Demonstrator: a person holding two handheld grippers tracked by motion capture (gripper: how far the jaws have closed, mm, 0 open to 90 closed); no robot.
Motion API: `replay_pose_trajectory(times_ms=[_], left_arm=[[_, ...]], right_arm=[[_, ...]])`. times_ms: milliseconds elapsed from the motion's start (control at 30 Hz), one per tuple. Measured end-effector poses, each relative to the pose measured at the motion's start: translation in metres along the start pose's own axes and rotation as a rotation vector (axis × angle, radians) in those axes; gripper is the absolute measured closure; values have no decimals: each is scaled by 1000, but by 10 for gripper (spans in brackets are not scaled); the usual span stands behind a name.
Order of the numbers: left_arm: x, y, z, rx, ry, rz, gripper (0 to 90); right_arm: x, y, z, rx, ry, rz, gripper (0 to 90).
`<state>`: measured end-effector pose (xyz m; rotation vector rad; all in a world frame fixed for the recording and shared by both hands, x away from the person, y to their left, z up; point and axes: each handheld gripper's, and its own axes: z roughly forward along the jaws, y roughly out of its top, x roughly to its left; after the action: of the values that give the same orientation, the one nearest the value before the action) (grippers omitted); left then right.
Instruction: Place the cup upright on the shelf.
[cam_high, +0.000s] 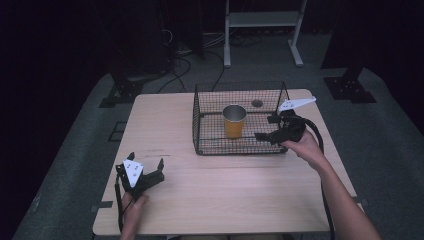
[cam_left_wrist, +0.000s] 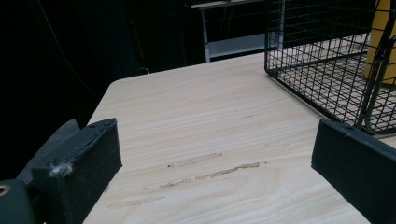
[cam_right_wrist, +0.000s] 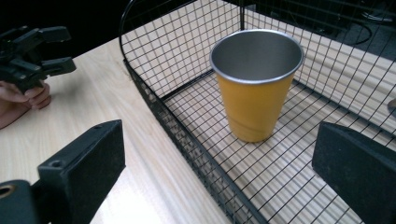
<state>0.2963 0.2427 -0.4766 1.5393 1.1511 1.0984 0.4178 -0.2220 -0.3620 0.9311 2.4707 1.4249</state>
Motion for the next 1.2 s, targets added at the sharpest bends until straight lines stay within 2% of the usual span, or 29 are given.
replay_pose_trajectory(times_ms=[433, 900, 1200], left_arm=[[0, 0, 0, -1, 0, -2, 8], [0, 0, 0, -1, 0, -1, 8], [0, 0, 0, 0, 0, -1, 8]], right_arm=[[5, -20, -6, 0, 8, -1, 20], [19, -37, -13, -5, 14, -30, 20], [19, -52, -16, 6, 11, -22, 20]])
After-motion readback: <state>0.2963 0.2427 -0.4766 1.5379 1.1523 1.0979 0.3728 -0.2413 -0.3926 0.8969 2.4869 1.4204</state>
